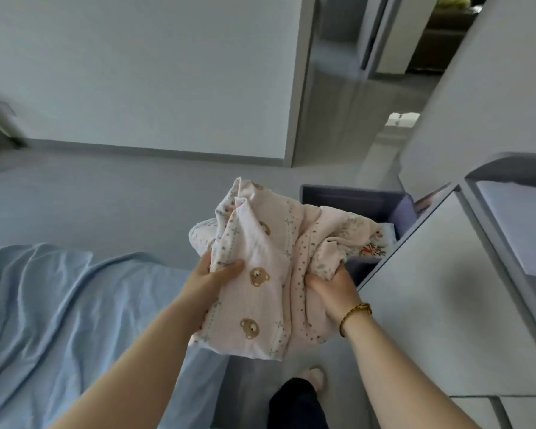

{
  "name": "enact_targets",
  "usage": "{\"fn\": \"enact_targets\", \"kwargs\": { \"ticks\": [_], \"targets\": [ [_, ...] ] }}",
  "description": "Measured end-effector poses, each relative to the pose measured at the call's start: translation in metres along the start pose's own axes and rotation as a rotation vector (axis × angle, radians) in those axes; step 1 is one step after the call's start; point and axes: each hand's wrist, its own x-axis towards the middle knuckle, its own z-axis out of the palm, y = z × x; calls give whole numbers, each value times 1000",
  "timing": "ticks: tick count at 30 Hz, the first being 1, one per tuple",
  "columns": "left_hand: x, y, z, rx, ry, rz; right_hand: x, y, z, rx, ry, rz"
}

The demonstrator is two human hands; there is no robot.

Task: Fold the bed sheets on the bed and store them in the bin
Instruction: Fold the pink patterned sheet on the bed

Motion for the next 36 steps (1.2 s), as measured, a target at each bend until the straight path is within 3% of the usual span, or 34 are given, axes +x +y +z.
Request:
{"fn": "enact_targets", "kwargs": {
  "ticks": [6,16,23,30,36],
  "targets": [
    [88,20,74,84,-79,-104,81,26,-66,16,101,155],
    [200,36,140,98,-161,-294,193,33,-134,-74,27,277],
    [294,38,183,80,-208,-424,254,42,-172,-125,141,415],
    [402,53,248,86,-340,-370,341,39,-230,-144,303,424],
    [506,11,294,28,-436,-272,416,98,-254,-105,528,371]
  ]
}}
